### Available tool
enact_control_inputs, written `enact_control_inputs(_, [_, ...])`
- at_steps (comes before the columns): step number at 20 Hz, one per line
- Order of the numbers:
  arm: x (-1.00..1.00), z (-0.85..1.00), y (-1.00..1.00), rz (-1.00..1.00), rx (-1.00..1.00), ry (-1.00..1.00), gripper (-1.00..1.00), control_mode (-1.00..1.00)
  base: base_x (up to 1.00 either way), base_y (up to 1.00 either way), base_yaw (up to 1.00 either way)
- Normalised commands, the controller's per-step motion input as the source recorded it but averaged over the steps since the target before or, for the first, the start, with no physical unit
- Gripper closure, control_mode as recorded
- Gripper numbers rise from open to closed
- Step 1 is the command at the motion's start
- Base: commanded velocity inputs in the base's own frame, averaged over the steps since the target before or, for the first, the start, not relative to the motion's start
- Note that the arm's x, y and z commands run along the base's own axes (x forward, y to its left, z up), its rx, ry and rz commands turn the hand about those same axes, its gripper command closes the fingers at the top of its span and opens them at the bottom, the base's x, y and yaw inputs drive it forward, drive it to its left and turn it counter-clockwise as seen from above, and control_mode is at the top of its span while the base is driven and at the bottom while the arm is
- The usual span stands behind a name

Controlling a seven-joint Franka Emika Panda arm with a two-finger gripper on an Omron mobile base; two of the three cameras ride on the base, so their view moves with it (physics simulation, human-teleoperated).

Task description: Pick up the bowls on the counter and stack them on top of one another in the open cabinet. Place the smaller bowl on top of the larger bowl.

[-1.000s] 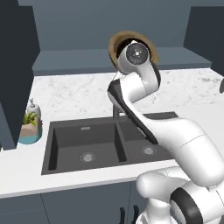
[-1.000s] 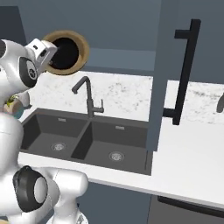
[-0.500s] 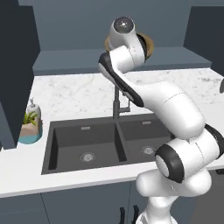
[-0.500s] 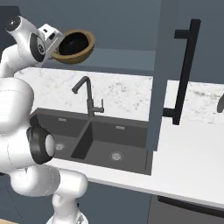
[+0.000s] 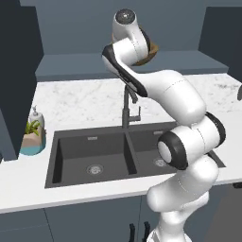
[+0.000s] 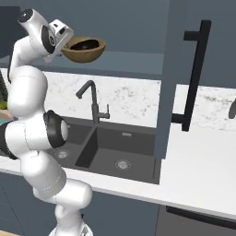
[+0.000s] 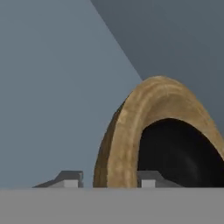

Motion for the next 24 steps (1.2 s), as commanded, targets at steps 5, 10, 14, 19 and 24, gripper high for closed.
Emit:
enact_control_inputs(5, [-0.84, -0.16, 0.14, 0.00, -0.04, -0.17, -1.00, -1.00, 0.00, 0.00, 0.00])
enact_control_inputs(10, [-1.00, -0.38, 0.10, 0.00, -0.01, -0.31, -1.00, -1.00, 0.00, 0.00, 0.00])
enact_control_inputs(14, [-1.00, -0.96, -0.34, -0.03, 0.01, -0.21, -1.00, -1.00, 0.00, 0.00, 0.00])
enact_control_inputs(19, [-1.00, -1.00, -0.92, -0.02, 0.10, -0.15, -1.00, -1.00, 0.00, 0.00, 0.00])
enact_control_inputs(24, [-0.90, -0.97, -1.00, 0.00, 0.20, -0.11, -1.00, -1.00, 0.00, 0.00, 0.00])
